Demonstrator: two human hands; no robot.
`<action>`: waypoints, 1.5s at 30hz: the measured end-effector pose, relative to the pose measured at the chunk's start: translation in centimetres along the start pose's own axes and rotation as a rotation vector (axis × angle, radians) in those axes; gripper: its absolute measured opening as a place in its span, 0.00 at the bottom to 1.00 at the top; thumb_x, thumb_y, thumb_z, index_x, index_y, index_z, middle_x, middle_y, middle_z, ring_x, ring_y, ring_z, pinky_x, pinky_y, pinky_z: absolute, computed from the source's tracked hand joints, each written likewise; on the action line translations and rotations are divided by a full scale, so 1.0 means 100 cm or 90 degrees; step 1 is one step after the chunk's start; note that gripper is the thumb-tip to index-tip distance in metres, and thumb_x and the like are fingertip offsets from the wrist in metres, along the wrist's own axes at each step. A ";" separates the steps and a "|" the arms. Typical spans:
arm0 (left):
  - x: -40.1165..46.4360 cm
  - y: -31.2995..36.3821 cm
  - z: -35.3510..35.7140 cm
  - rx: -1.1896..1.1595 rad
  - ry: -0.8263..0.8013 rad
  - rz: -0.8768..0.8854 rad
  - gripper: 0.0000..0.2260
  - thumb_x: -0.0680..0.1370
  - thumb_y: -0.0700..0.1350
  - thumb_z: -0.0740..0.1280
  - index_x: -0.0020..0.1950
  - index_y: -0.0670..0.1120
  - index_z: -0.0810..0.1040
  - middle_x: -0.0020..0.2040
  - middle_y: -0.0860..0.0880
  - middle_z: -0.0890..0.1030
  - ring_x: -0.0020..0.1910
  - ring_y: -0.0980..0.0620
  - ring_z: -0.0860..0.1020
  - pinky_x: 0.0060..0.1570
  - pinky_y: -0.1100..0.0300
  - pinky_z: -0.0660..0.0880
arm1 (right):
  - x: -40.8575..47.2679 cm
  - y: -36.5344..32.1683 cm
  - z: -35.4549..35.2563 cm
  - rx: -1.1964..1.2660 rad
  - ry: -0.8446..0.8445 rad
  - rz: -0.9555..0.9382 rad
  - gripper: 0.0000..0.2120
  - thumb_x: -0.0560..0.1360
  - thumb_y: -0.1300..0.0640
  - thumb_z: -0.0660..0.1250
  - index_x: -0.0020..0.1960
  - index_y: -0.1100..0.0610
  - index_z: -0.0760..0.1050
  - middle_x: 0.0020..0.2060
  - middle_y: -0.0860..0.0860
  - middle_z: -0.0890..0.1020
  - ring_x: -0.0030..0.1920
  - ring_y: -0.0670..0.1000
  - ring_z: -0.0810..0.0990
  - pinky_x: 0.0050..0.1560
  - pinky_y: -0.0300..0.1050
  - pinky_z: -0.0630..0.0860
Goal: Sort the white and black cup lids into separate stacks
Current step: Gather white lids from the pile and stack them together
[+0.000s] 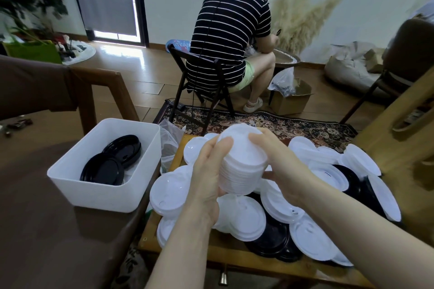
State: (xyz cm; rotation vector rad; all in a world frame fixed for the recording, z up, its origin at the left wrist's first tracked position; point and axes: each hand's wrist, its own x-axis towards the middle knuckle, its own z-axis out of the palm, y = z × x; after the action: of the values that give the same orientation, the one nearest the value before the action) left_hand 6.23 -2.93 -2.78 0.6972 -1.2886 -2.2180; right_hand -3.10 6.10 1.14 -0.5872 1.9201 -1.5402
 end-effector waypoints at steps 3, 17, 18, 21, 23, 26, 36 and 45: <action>0.002 0.000 -0.002 -0.016 0.028 0.028 0.15 0.68 0.57 0.70 0.53 0.56 0.83 0.52 0.52 0.86 0.54 0.50 0.83 0.55 0.42 0.80 | -0.001 -0.002 0.000 -0.018 -0.033 0.001 0.11 0.81 0.48 0.57 0.61 0.45 0.73 0.54 0.45 0.81 0.52 0.44 0.80 0.50 0.45 0.76; 0.000 0.002 0.003 -0.021 0.067 0.026 0.07 0.78 0.52 0.66 0.51 0.54 0.82 0.49 0.52 0.86 0.53 0.51 0.83 0.56 0.47 0.78 | 0.006 0.006 -0.001 0.012 -0.034 0.016 0.13 0.78 0.40 0.60 0.58 0.44 0.75 0.56 0.44 0.81 0.58 0.47 0.78 0.63 0.54 0.72; 0.000 0.002 0.003 -0.026 0.064 0.022 0.08 0.78 0.53 0.66 0.53 0.54 0.82 0.51 0.52 0.86 0.54 0.50 0.83 0.59 0.44 0.78 | 0.006 0.007 -0.002 0.021 -0.044 0.024 0.16 0.77 0.38 0.60 0.60 0.42 0.76 0.58 0.43 0.81 0.60 0.47 0.77 0.64 0.55 0.72; -0.002 0.003 0.002 -0.048 0.058 0.010 0.09 0.78 0.55 0.66 0.54 0.55 0.82 0.54 0.51 0.86 0.57 0.48 0.82 0.62 0.39 0.76 | 0.004 0.010 -0.007 0.043 -0.067 0.040 0.18 0.75 0.38 0.61 0.61 0.41 0.76 0.60 0.44 0.81 0.62 0.48 0.76 0.64 0.57 0.72; -0.003 0.004 0.002 -0.046 0.048 0.008 0.09 0.77 0.56 0.66 0.53 0.55 0.82 0.52 0.52 0.86 0.56 0.48 0.82 0.62 0.39 0.76 | 0.003 0.011 -0.009 0.045 -0.066 0.032 0.14 0.77 0.42 0.61 0.60 0.42 0.77 0.59 0.45 0.81 0.63 0.50 0.76 0.65 0.58 0.71; -0.005 0.005 0.004 -0.045 0.023 0.000 0.10 0.78 0.58 0.66 0.52 0.55 0.83 0.51 0.52 0.87 0.55 0.48 0.83 0.62 0.41 0.76 | 0.000 0.012 -0.011 0.060 -0.045 0.023 0.11 0.79 0.47 0.62 0.58 0.45 0.78 0.57 0.47 0.81 0.62 0.52 0.76 0.63 0.57 0.73; 0.002 0.005 0.000 -0.039 0.046 -0.018 0.14 0.69 0.55 0.70 0.52 0.55 0.83 0.53 0.48 0.86 0.57 0.44 0.83 0.60 0.36 0.76 | 0.005 0.009 -0.009 0.027 -0.075 -0.001 0.10 0.80 0.48 0.61 0.60 0.45 0.77 0.57 0.47 0.82 0.61 0.50 0.78 0.61 0.55 0.75; 0.016 0.010 0.001 0.001 0.031 -0.018 0.27 0.61 0.60 0.73 0.58 0.52 0.82 0.56 0.48 0.85 0.58 0.45 0.82 0.62 0.38 0.75 | 0.014 0.009 -0.017 0.027 -0.106 0.017 0.11 0.80 0.46 0.62 0.61 0.44 0.77 0.56 0.44 0.83 0.59 0.48 0.80 0.62 0.52 0.75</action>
State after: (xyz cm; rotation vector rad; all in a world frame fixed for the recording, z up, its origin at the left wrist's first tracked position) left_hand 5.12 -4.30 -2.11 0.7694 -1.2637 -2.2089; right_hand -5.25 6.51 0.30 -0.6473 1.7602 -1.4635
